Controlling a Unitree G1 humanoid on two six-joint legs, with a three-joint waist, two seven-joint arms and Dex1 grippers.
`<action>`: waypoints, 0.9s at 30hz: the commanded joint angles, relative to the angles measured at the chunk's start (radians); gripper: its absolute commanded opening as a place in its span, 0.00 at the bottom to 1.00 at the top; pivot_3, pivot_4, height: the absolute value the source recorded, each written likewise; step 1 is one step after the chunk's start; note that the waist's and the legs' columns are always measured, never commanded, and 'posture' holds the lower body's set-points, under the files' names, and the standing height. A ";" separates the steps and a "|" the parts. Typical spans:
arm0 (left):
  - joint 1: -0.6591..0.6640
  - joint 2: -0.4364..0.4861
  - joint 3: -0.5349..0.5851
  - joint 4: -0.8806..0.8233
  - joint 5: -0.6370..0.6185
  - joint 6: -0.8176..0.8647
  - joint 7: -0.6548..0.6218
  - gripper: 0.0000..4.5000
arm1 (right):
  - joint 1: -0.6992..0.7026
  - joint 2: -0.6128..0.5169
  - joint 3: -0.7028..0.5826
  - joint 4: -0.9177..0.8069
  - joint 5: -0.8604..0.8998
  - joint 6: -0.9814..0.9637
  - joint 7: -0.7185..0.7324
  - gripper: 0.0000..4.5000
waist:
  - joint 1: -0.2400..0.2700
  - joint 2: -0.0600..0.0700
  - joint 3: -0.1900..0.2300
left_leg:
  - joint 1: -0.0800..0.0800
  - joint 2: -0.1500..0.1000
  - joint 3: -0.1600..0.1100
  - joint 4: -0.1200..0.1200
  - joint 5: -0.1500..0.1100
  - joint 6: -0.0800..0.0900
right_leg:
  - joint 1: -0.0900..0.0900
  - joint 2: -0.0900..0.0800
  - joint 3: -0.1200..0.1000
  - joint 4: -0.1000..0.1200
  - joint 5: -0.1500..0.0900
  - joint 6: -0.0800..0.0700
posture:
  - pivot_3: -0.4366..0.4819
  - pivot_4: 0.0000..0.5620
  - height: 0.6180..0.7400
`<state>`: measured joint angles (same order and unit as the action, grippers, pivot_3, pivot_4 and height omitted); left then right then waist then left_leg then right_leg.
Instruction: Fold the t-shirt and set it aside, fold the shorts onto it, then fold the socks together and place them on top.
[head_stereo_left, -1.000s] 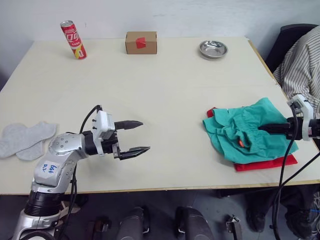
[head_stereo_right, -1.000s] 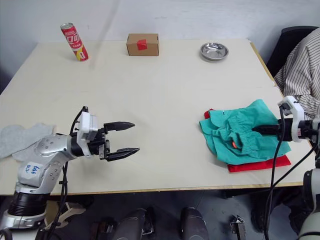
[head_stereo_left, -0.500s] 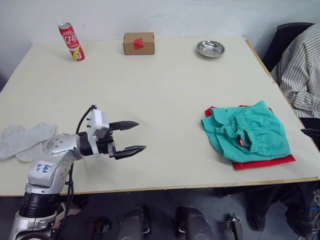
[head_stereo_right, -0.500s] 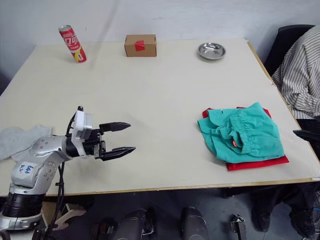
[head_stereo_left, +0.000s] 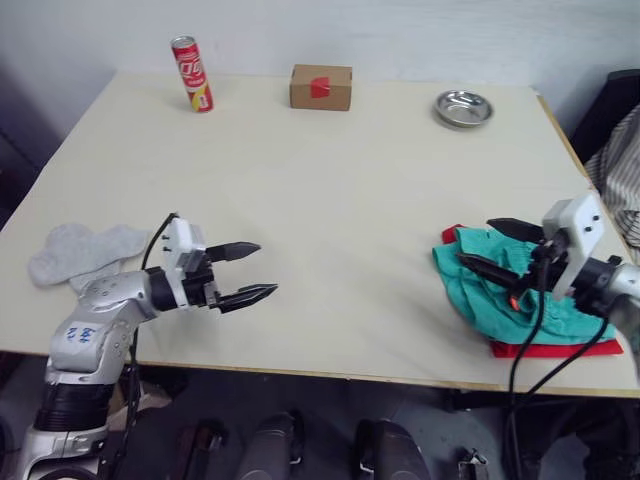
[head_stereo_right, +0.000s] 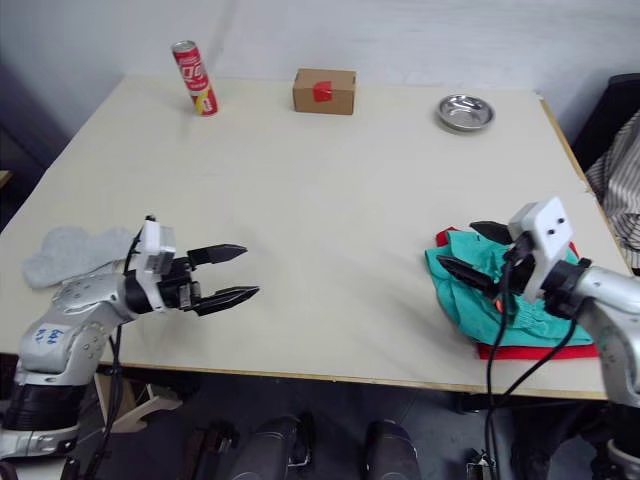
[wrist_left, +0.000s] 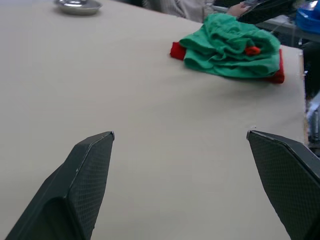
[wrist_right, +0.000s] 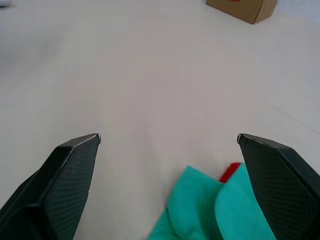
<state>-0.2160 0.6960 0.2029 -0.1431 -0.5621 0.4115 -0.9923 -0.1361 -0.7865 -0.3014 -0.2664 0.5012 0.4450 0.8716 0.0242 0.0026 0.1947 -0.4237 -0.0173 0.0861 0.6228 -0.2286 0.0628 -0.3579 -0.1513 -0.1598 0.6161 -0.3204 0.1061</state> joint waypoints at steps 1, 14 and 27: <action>0.084 0.028 0.112 -0.036 -0.005 -0.024 0.029 1.00 | 0.081 -0.001 0.027 -0.018 -0.065 -0.169 0.079 0.99 | 0.005 0.000 0.000 | 0.000 0.000 0.000 0.000 -0.001 0.001 | 0.000 0.000 0.000 -0.003 0.000 0.000 | 0.48 0.27 1.00; 0.726 -0.212 0.722 0.043 0.019 -0.259 0.251 1.00 | 0.223 0.052 0.107 -0.082 -0.068 -0.196 0.079 0.99 | -0.006 -0.013 -0.003 | 0.004 0.024 0.037 0.010 -0.021 -0.013 | -0.023 0.008 0.034 0.008 -0.004 -0.010 | 0.48 0.27 1.00; 0.893 -0.301 0.854 0.108 -0.099 -0.153 0.398 1.00 | 0.260 0.157 0.089 -0.078 0.066 -0.509 0.298 0.99 | -0.011 -0.026 -0.010 | 0.017 0.039 0.058 0.004 -0.040 -0.008 | -0.020 0.022 0.055 -0.009 -0.004 -0.027 | 0.48 0.27 1.00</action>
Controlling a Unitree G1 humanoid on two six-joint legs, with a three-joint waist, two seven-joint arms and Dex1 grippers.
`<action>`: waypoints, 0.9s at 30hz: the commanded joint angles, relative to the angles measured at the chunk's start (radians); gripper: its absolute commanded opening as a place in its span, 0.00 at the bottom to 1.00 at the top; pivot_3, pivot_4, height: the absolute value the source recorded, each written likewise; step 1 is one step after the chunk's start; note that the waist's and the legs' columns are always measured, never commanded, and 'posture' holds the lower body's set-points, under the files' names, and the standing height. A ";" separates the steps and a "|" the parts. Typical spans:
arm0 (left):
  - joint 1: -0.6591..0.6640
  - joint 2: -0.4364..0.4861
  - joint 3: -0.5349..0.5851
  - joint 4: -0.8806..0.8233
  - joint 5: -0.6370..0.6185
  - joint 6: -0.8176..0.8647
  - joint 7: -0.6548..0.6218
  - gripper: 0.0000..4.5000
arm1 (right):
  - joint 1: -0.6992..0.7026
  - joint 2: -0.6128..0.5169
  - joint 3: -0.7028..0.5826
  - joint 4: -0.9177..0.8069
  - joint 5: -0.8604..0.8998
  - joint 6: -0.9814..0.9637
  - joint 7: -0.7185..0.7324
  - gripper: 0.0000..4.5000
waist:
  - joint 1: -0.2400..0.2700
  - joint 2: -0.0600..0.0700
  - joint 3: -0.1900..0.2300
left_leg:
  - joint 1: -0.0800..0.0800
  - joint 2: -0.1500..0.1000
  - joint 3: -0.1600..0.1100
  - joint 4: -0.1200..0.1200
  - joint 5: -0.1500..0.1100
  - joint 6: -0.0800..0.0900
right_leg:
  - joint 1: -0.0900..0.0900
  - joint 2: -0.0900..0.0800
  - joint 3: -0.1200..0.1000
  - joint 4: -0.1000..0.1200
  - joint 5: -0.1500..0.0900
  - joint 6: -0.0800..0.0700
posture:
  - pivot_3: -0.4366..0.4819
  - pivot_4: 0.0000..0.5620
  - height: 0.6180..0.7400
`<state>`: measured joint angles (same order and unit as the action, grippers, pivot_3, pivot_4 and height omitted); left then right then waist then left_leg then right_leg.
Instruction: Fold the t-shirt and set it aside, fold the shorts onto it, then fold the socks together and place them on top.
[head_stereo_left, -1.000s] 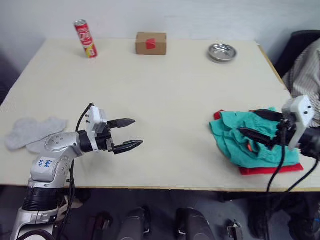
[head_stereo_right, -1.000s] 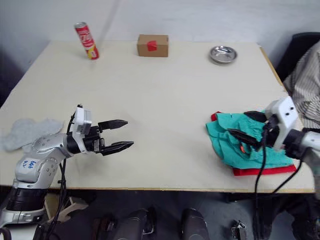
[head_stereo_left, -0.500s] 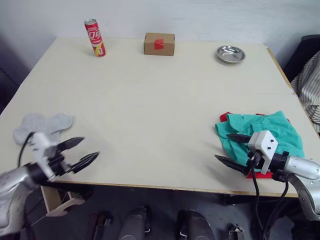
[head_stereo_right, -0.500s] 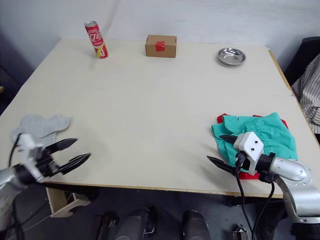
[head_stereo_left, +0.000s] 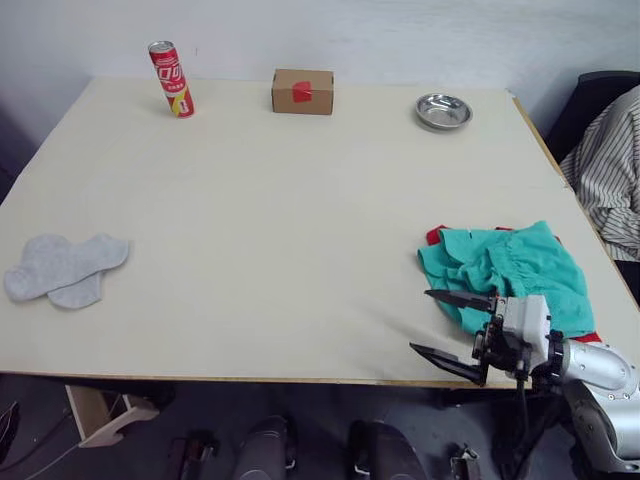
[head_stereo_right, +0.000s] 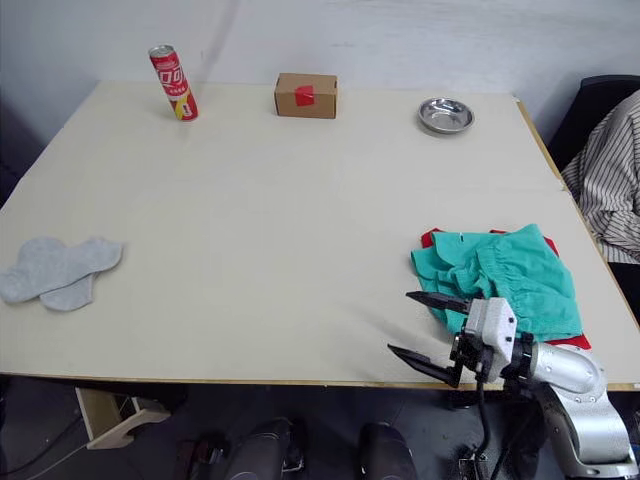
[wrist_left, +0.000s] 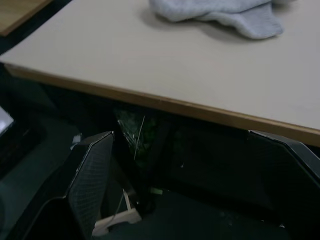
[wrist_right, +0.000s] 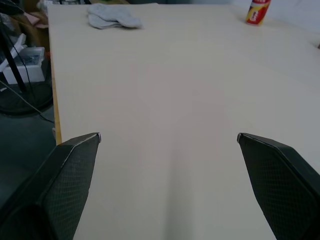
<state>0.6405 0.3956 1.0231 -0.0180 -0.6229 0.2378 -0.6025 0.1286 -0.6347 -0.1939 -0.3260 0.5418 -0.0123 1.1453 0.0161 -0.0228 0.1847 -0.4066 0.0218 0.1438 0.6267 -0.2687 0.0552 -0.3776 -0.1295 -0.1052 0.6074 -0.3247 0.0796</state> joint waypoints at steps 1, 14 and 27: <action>0.017 0.008 0.036 -0.044 -0.065 0.034 0.018 1.00 | -0.011 0.008 -0.013 -0.015 0.029 -0.056 0.029 0.99 | -0.004 0.000 0.000 | 0.000 0.000 0.000 0.000 -0.001 0.000 | 0.000 0.000 0.000 0.000 0.001 0.001 | 0.48 0.27 1.00; -0.381 0.465 -0.284 -0.014 0.038 0.385 0.126 1.00 | -0.225 0.070 0.124 -0.061 0.054 0.010 -0.023 0.99 | -0.025 0.002 0.000 | 0.000 0.002 0.005 -0.001 0.003 -0.008 | -0.002 0.000 0.000 0.004 0.005 0.004 | 0.48 0.27 1.00; -0.586 0.558 -0.500 0.175 0.176 0.576 0.109 0.51 | -0.257 0.073 0.130 -0.036 0.014 -0.003 -0.078 1.00 | -0.048 0.001 0.000 | 0.000 0.005 0.017 -0.007 0.011 -0.013 | -0.014 0.000 -0.008 0.019 0.002 0.004 | 0.48 0.27 1.00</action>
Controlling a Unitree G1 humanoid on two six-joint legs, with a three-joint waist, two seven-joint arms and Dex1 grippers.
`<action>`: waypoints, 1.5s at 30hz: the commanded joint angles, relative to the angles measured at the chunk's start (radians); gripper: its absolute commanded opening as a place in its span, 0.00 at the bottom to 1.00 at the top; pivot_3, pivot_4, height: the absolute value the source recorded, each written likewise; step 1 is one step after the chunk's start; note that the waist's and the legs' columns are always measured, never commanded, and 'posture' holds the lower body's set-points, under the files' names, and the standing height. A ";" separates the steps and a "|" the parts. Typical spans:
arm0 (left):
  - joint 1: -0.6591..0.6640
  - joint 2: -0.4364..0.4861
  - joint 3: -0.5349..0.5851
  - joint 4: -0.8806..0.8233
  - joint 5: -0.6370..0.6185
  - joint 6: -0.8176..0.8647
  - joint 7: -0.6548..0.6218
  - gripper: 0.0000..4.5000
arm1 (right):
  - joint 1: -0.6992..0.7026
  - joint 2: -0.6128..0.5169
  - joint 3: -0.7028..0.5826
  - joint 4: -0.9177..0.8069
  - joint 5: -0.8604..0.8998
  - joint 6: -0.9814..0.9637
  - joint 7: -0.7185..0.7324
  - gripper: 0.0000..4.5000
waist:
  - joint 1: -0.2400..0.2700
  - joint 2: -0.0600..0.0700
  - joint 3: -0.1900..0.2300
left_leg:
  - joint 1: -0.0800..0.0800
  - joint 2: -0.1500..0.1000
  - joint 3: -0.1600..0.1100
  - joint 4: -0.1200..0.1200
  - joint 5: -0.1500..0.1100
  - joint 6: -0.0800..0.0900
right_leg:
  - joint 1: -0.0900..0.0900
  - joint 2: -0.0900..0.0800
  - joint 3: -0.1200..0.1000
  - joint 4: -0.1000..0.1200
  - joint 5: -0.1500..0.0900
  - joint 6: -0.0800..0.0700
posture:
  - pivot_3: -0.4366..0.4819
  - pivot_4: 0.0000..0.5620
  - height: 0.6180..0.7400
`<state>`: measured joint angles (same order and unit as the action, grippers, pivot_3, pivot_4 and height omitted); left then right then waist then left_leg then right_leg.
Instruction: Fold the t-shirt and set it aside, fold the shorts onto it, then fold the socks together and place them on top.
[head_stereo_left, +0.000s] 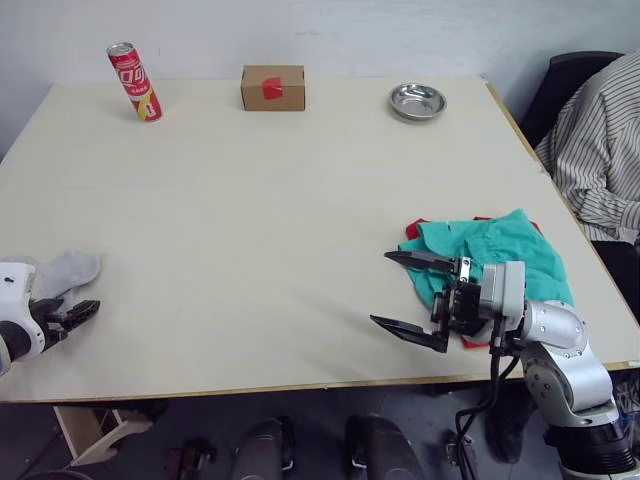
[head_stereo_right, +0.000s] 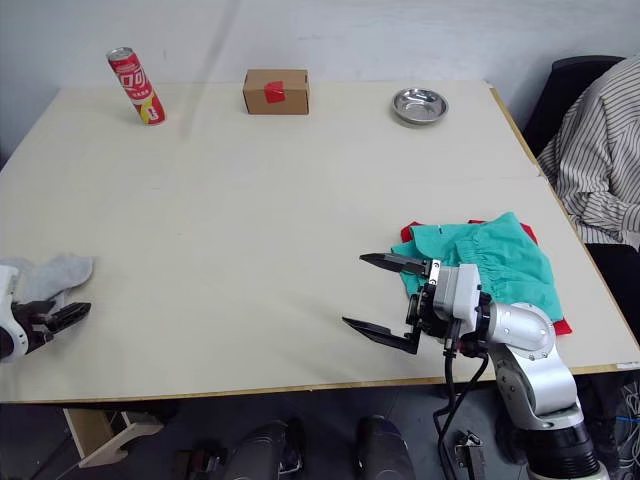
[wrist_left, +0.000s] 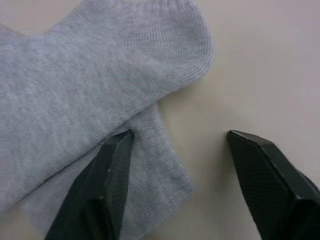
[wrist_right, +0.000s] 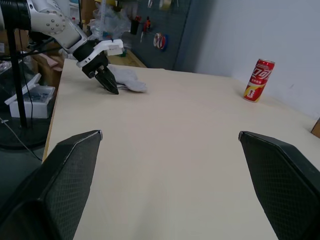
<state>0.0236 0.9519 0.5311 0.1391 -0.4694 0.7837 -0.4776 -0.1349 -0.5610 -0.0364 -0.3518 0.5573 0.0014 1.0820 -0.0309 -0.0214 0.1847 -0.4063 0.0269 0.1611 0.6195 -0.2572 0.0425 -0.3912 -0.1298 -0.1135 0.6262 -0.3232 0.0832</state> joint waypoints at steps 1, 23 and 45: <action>0.034 -0.001 -0.004 0.014 0.025 0.030 -0.020 0.44 | 0.008 -0.002 -0.030 -0.007 -0.004 -0.019 -0.016 1.00 | -0.001 0.000 0.000 | 0.001 0.000 0.001 0.001 -0.002 -0.003 | 0.000 0.000 0.001 0.000 0.000 0.000 | 0.48 0.27 1.00; -0.300 -0.275 -0.577 -0.575 -0.119 0.141 -0.128 0.01 | 0.120 -0.114 -0.132 0.070 -0.055 -0.041 0.012 1.00 | 0.029 0.000 0.000 | 0.001 0.003 0.001 0.009 0.004 -0.001 | 0.001 0.003 0.003 0.005 0.001 -0.002 | 0.48 0.27 1.00; -0.639 -0.206 -0.541 -0.009 0.025 -0.273 -0.517 0.51 | -0.057 0.006 0.263 0.005 -0.277 0.155 -0.166 1.00 | 0.034 0.000 0.000 | 0.000 0.002 0.000 0.012 0.002 -0.003 | 0.000 0.001 0.000 0.009 0.000 -0.004 | 0.48 0.27 1.00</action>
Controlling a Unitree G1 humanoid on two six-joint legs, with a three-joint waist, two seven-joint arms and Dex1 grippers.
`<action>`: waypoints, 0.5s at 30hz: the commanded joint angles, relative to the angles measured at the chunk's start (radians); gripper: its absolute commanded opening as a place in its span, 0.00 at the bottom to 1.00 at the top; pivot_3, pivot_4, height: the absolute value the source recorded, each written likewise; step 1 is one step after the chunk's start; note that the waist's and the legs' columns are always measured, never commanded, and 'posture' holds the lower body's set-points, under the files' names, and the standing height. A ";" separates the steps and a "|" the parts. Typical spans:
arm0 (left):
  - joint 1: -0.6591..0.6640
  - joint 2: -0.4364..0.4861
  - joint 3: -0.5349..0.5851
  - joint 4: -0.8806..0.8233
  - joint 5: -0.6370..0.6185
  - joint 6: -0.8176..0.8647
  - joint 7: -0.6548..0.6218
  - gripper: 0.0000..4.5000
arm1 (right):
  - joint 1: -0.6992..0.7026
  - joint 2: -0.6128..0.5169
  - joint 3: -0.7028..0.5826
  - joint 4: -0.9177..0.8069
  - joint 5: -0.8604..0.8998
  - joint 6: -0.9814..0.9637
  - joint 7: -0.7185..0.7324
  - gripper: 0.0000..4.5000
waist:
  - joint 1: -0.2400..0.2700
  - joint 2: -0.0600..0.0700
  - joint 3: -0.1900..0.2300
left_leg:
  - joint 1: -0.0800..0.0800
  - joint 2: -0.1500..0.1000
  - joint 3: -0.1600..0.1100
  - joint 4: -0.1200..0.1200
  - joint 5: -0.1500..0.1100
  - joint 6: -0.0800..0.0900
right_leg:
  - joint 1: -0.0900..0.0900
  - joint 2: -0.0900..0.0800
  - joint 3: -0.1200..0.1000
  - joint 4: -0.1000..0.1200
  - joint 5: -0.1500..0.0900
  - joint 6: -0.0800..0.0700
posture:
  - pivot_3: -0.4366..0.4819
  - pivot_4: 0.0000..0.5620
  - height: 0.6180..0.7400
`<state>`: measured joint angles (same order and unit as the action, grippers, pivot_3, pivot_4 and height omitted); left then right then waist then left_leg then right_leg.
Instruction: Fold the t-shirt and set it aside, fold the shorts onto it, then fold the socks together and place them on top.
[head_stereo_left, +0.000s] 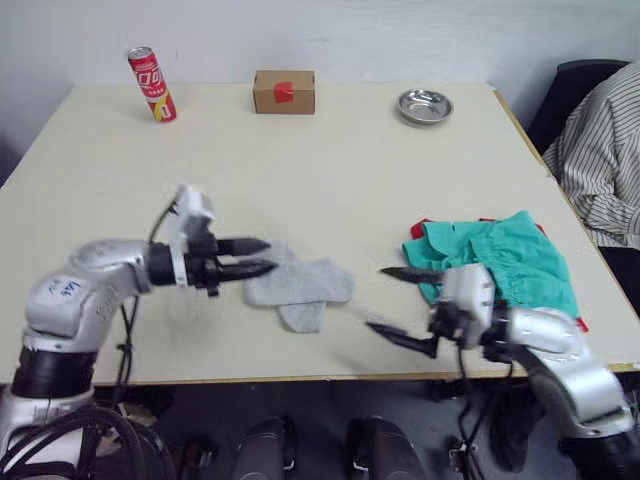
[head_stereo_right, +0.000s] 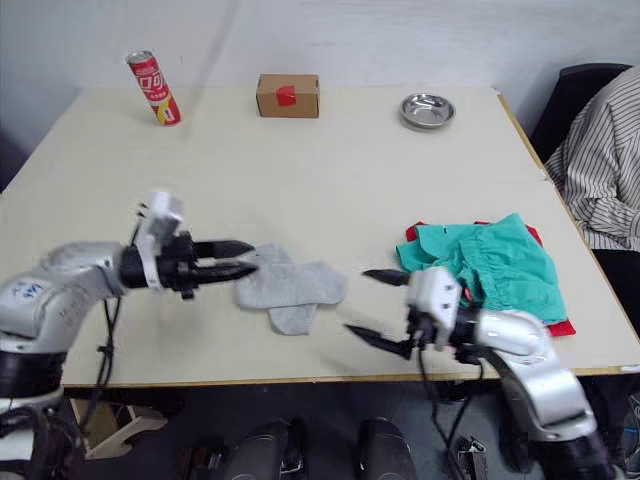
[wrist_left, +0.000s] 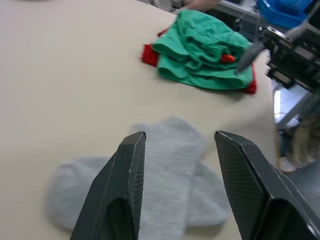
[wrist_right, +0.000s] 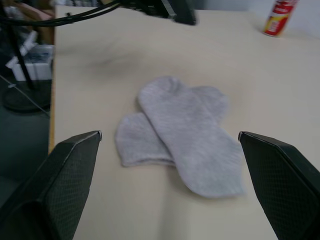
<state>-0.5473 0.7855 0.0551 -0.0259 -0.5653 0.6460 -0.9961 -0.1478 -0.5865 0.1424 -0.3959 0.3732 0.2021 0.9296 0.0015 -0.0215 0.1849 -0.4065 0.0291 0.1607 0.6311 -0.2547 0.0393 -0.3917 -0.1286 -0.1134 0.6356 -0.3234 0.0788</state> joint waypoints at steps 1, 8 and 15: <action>-0.092 -0.056 -0.080 0.209 0.148 -0.165 -0.001 0.51 | -0.058 0.045 0.106 0.070 -0.118 -0.054 -0.017 1.00 | 0.002 0.000 0.000 | -0.001 -0.001 0.000 0.001 0.000 0.001 | 0.000 -0.001 -0.001 0.000 0.000 0.000 | 0.48 0.27 1.00; -0.231 -0.165 -0.201 0.558 0.325 -0.298 -0.039 0.51 | -0.120 0.115 0.219 0.195 -0.260 -0.132 -0.038 1.00 | -0.006 -0.001 0.000 | -0.006 0.000 0.001 0.007 0.002 0.007 | -0.003 0.002 -0.001 0.002 0.000 0.002 | 0.48 0.27 1.00; -0.308 -0.222 -0.185 0.727 0.381 -0.341 -0.004 0.52 | -0.178 0.155 0.279 0.326 -0.368 -0.292 -0.043 0.63 | -0.012 -0.002 0.001 | -0.007 0.002 0.001 0.015 0.002 0.007 | -0.003 0.003 -0.001 0.008 0.000 0.002 | 0.48 0.27 1.00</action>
<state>-0.8397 0.5615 -0.1539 0.6841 -0.1999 0.3122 -0.9999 -0.3114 -0.4403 0.4169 -0.0753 0.0199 -0.0455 0.8910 -0.0101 -0.0232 0.1855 -0.4136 0.0314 0.1615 0.6462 -0.2532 0.0460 -0.3949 -0.1258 -0.1140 0.6436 -0.3237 0.0807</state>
